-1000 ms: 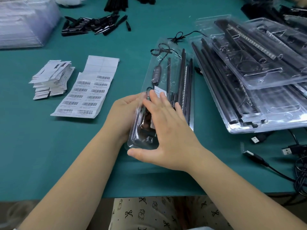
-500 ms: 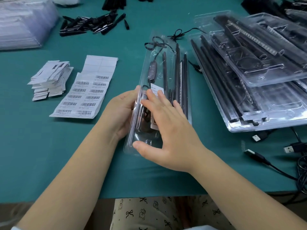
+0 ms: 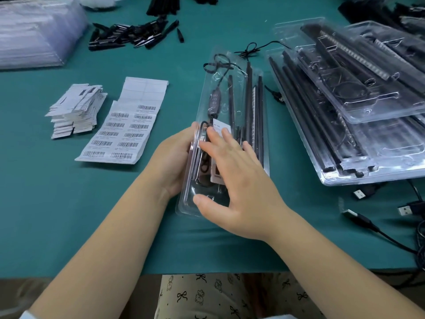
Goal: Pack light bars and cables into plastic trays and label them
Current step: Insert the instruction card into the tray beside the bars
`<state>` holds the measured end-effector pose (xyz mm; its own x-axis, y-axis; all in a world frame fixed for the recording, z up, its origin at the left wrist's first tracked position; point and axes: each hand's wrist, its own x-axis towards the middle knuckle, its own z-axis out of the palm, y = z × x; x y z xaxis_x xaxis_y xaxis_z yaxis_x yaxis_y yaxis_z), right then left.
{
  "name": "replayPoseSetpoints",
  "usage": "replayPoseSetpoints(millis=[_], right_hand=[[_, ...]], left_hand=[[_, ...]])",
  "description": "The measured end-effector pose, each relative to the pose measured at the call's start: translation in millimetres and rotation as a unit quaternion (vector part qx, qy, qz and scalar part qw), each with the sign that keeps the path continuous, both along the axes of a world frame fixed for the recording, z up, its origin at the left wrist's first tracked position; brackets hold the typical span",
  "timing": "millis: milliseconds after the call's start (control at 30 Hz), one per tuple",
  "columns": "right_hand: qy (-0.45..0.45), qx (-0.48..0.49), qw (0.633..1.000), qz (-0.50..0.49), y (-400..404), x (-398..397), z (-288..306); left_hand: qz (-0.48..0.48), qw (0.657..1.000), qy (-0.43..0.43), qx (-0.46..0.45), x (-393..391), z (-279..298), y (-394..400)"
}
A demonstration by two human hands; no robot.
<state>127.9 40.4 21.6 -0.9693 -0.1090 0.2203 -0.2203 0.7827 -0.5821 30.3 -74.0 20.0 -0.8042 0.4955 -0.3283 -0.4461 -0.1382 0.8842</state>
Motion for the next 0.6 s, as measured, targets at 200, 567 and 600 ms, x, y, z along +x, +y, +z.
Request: replayPoseSetpoints(millis=[200, 567, 600], right_hand=[[0.016, -0.009, 1.0, 0.008, 1.7, 1.6, 1.9], [-0.003, -0.029, 0.999, 0.045, -2.7, 0.9, -0.7], [-0.006, -0.024, 0.999, 0.048, -3.3, 0.6, -1.4]], left_hand=[[-0.045, 0.997, 0.059, 0.006, 3.2, 0.4, 1.6], [0.004, 0.996, 0.035, -0.078, 12.6, 9.6, 5.3], [0.023, 0.994, 0.058, -0.092, 11.4, 8.1, 6.1]])
